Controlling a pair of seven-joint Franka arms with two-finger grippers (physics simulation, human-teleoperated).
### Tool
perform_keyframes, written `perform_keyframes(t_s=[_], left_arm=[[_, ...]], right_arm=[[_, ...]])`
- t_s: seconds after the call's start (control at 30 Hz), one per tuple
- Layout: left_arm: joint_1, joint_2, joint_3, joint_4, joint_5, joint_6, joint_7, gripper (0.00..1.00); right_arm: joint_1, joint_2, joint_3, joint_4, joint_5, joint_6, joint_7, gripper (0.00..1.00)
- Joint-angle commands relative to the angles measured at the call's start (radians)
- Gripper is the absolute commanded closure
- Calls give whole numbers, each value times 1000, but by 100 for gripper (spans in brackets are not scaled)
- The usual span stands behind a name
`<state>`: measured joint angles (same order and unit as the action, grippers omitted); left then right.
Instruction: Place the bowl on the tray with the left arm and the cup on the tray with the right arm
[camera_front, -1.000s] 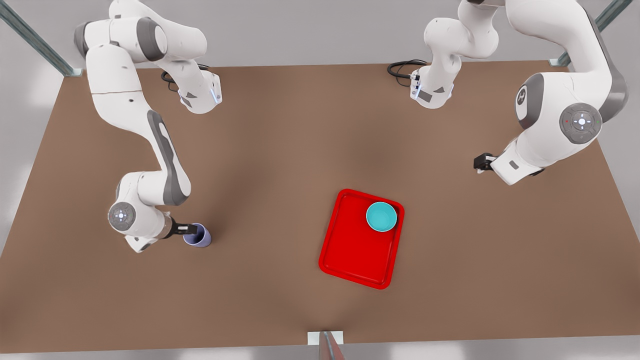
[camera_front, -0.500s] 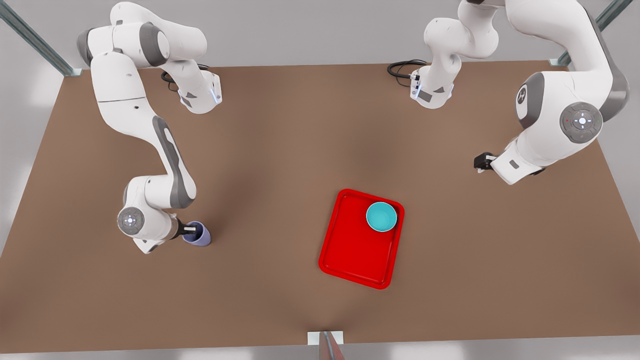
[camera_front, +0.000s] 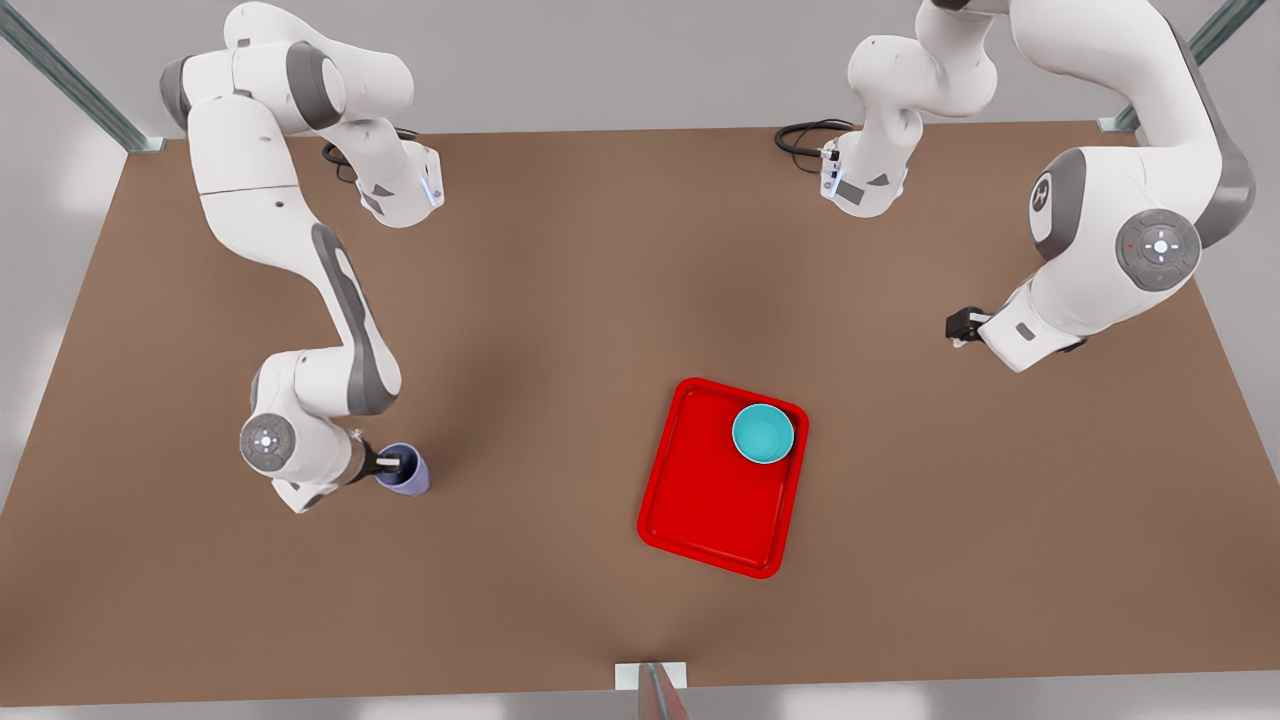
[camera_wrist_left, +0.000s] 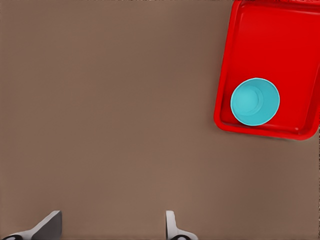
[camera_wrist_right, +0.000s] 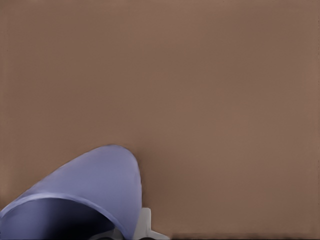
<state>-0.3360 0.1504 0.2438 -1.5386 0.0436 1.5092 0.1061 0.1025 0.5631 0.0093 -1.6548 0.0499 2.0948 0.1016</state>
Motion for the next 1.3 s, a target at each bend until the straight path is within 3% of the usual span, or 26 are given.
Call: perform_keyframes(t_s=[0.0, 0.17, 0.27, 0.43, 0.53, 0.6, 0.9, 1.03, 1.27], left_arm=[[0, 0, 0, 0, -4, -1, 3, 0], [0, -2, 0, 0, -7, -7, 3, 0], [0, -2, 0, 0, -7, -7, 3, 0], [0, 3, 0, -2, -7, -7, 6, 0], [0, 3, 2, -2, -7, -7, 6, 0], [0, 3, 2, -2, -7, -7, 6, 0], [0, 3, 5, -2, -1, -7, 6, 0], [0, 9, 5, -3, -1, -7, 7, 0], [2, 9, 6, -3, -1, -7, 7, 0]], right_arm=[[0, -2, 11, 3, -10, -4, 6, 79], [5, 6, 158, 191, -12, -124, 250, 79], [103, 24, 159, 253, -8, -131, 429, 79], [221, 198, 169, 553, 1, -159, 624, 79], [279, 376, 207, 805, 60, -139, 710, 79], [318, 426, 247, 831, 73, -49, 763, 79], [425, 589, 239, 892, 64, 97, 759, 79], [425, 639, 244, 906, 64, 180, 607, 79], [422, 638, 242, 902, 65, 130, 504, 79]])
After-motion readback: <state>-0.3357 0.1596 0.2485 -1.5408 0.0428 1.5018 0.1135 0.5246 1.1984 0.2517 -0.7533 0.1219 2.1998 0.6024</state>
